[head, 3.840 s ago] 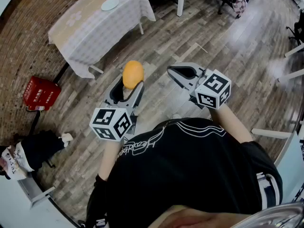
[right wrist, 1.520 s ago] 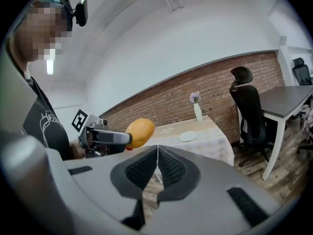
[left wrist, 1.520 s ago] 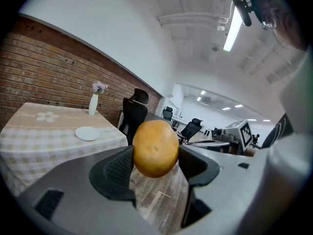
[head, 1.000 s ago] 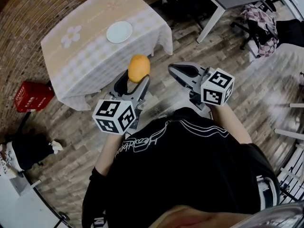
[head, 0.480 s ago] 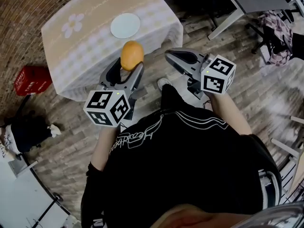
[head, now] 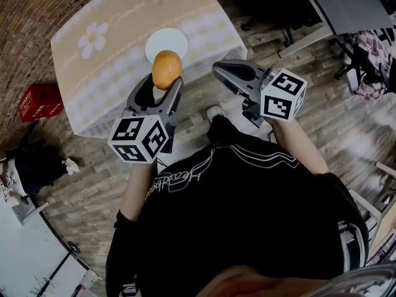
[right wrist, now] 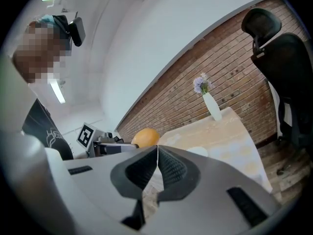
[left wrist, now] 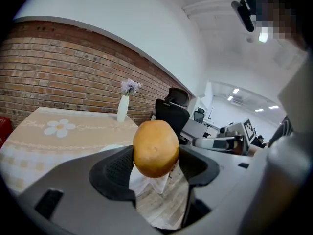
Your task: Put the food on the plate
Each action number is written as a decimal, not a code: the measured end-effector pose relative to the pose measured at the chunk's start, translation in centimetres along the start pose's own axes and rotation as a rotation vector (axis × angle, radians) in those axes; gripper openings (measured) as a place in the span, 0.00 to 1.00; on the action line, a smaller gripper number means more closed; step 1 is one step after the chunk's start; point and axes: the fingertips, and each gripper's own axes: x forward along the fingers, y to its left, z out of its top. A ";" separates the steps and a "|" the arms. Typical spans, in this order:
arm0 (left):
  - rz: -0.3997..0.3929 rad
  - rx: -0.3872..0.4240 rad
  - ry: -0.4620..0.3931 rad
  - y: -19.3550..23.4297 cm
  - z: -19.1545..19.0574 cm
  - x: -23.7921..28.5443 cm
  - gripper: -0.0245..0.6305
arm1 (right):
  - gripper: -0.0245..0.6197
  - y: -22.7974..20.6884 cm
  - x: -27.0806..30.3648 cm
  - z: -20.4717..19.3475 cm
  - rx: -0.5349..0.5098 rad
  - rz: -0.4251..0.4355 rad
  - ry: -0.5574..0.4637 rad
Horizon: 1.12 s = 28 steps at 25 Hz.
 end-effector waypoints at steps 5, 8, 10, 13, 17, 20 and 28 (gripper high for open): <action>0.040 0.023 0.008 1.7 0.2 2.5 0.47 | 0.03 -2.1 0.8 0.3 0.032 0.017 0.007; 0.064 0.038 0.022 2.9 0.2 4.3 0.47 | 0.03 -3.8 1.3 0.4 0.044 0.018 0.019; 0.082 0.040 0.036 3.8 0.1 5.6 0.47 | 0.03 -5.1 1.8 0.5 0.051 0.018 0.031; 0.103 0.047 0.056 5.0 -0.3 7.1 0.47 | 0.03 -6.6 2.4 0.6 0.058 0.015 0.047; 0.125 0.038 0.080 6.6 -1.0 9.0 0.47 | 0.03 -8.5 3.2 0.7 0.067 0.008 0.070; 0.149 0.022 0.102 8.0 -1.7 10.2 0.47 | 0.03 -9.8 3.9 0.9 0.071 0.011 0.087; 0.186 0.016 0.150 11.3 -4.1 13.3 0.48 | 0.03 -12.9 5.2 0.6 0.076 0.000 0.135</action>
